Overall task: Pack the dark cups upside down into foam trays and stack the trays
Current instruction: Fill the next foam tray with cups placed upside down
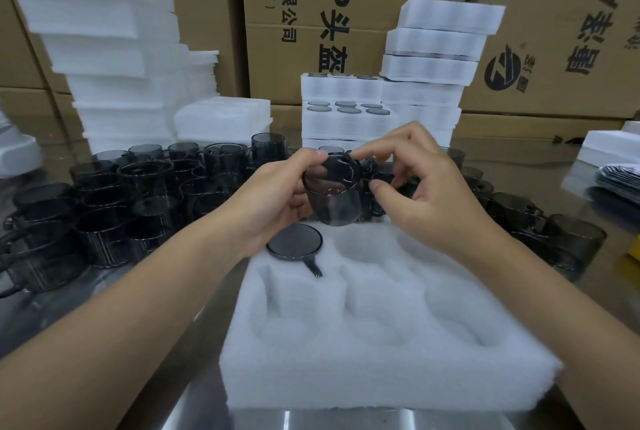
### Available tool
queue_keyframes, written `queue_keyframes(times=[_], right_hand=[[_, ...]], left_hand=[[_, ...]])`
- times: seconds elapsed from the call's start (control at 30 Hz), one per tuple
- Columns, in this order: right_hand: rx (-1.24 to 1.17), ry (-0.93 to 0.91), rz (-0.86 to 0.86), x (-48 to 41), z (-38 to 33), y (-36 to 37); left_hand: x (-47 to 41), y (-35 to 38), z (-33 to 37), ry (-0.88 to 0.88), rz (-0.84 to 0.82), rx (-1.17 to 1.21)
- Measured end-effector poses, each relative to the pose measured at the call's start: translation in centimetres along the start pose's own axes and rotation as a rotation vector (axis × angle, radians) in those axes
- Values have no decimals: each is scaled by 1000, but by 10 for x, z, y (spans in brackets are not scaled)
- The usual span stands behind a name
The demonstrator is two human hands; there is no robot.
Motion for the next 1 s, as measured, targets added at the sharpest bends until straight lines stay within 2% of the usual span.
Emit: queue_keyframes(times=[0.07,0.27,0.53,0.67,0.83,1.0], right_hand=[[48,-18,-30,0,-3,0],[120,13,-287,2,-8,4],[10,169,-168,-2,-6,-5],[-62,273,-132,-3,-3,-9],[62,296,-205,-3,0,-9],[117,296,-429,1,1,1]], left_hand=[[1,1,1,15,-25,-30],[5,4,4,55,-65,-95],[8,11,6,82,-159,-77],[7,12,5,92,-109,-126],[6,13,3,144,-58,-278],[10,13,3,179,-38,-384]])
Point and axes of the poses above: each hand's wrist, its own x-axis away from the middle knuckle, its own y-axis out of the palm, z = x × y, the point moved 4 cm from there along -x, towards the middle knuckle, and after that the axes turned 10 degrees about -x, right-handed, at the moved point
